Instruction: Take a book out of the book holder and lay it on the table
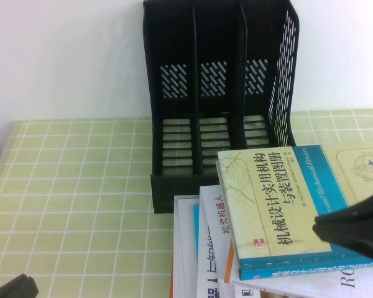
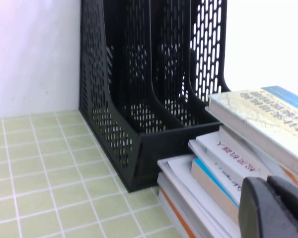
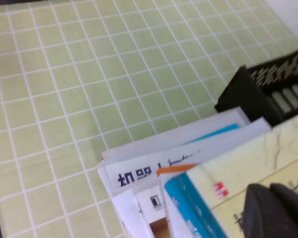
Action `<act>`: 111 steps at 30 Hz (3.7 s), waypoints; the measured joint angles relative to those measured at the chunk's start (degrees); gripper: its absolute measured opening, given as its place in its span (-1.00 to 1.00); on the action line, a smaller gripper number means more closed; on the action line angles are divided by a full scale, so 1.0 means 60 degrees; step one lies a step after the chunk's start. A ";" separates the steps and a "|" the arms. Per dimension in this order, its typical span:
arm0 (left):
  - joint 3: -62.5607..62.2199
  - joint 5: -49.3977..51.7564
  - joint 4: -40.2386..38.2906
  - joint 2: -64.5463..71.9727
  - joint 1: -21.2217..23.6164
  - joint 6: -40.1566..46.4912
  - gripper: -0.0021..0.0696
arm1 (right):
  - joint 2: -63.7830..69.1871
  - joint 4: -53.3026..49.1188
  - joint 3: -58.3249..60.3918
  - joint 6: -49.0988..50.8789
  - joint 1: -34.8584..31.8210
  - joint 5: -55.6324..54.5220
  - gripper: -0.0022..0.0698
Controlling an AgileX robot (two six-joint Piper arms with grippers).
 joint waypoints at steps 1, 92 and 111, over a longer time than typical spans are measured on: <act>0.0040 0.0000 0.0000 0.0000 0.0000 0.0000 -0.95 | -0.0104 0.0319 0.0487 -0.0276 -0.0128 -0.0375 -0.94; 0.3196 -0.3396 0.6551 -0.0897 0.0075 -0.7906 -0.95 | -0.8236 -0.3535 0.6863 0.8332 -0.6626 -0.2499 -0.94; 0.3196 -0.3396 0.6551 -0.0897 0.0075 -0.7906 -0.95 | -0.8939 -0.2912 0.7929 0.5250 -0.6626 -0.2276 -0.94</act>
